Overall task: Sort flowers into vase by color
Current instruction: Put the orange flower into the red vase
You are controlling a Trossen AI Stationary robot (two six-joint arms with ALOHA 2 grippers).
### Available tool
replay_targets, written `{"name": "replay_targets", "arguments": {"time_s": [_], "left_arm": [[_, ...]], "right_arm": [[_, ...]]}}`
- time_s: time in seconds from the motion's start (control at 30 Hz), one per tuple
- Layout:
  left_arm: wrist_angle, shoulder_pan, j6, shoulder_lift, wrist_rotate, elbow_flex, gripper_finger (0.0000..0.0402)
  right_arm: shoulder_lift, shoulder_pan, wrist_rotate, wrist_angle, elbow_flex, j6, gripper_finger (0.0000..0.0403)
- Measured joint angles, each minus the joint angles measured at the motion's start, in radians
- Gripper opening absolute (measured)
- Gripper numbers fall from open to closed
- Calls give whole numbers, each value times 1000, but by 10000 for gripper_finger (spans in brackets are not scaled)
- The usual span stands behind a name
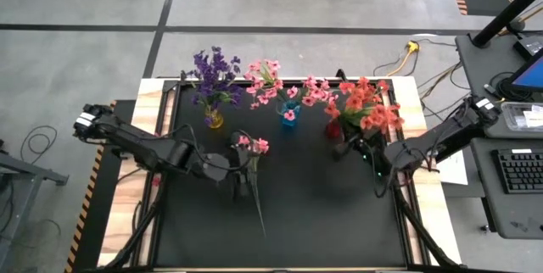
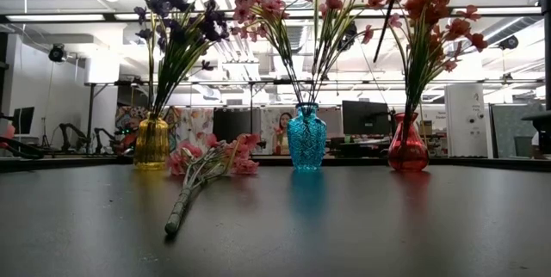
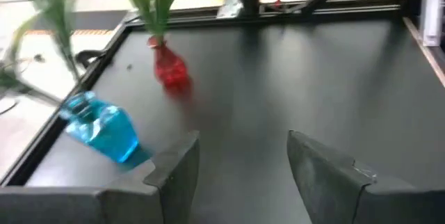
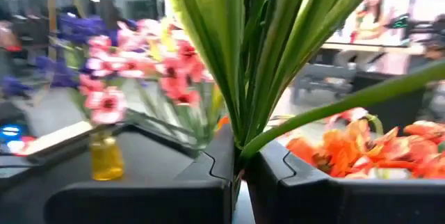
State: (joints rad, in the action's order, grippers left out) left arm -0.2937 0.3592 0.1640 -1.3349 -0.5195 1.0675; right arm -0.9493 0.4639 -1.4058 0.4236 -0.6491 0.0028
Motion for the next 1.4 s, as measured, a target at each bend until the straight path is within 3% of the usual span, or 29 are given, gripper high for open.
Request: {"name": "replay_targets", "arguments": {"time_s": [0.23,0.6,1.1,1.4], "left_arm": [[-122,1,63,12,-84,0,191],[-141,1,64,9,-109,0,187],[-152,1,65,8,-109,-2,186],[-160,1,74,8,-109,-2,186]], "right_arm": [[-1,-50,-2,-2,-21,-73,13],[-2,-114,-12,-51,-39,-105,13],[-1,-174,-4,-395,-39,216,13],[-1,-283,155,-533,-39,356,13]]}}
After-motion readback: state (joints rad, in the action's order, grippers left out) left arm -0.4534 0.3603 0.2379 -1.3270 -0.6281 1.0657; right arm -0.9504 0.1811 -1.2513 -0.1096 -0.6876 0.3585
